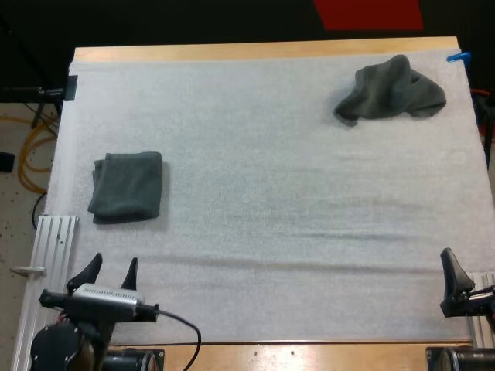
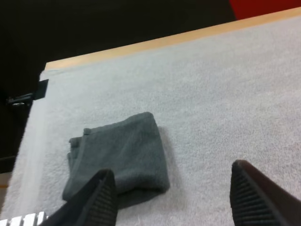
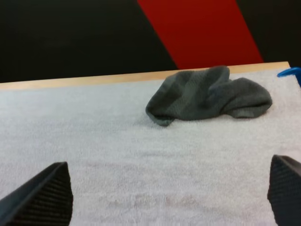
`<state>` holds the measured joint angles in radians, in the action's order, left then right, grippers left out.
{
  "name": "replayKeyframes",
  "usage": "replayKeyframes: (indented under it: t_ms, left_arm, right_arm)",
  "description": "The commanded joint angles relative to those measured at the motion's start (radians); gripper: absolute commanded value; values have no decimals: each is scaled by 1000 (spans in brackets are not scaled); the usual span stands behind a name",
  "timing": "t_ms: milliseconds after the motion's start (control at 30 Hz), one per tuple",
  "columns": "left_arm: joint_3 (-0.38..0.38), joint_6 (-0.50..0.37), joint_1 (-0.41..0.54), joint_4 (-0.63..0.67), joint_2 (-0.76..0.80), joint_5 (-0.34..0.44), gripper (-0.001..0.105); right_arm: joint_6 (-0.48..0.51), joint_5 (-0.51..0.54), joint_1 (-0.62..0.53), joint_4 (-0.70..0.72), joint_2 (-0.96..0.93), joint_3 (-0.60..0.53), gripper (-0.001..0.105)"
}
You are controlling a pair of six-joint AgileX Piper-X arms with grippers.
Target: Pick towel from pile fold and stack
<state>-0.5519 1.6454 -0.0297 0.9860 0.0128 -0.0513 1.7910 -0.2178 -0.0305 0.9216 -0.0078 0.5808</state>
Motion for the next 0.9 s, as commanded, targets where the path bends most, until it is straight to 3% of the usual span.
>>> replayKeyframes:
  t_ms: [0, 233, 400, 867]
  left_arm:
    - [13, 4, 2, -35, 140, -7, 51]
    - [65, 9, 2, -21, 140, -7, 51]
    - [65, 11, 2, -21, 140, -6, 51]
    - [65, 14, 2, -21, 140, -5, 51]
  right_arm:
    - [1, -12, 2, -13, -42, -8, 82]
    - [1, -12, 2, -4, -42, -68, 82]
    - [8, -12, 2, 63, -42, -78, 82]
    - [1, -2, 2, 65, -42, -78, 82]
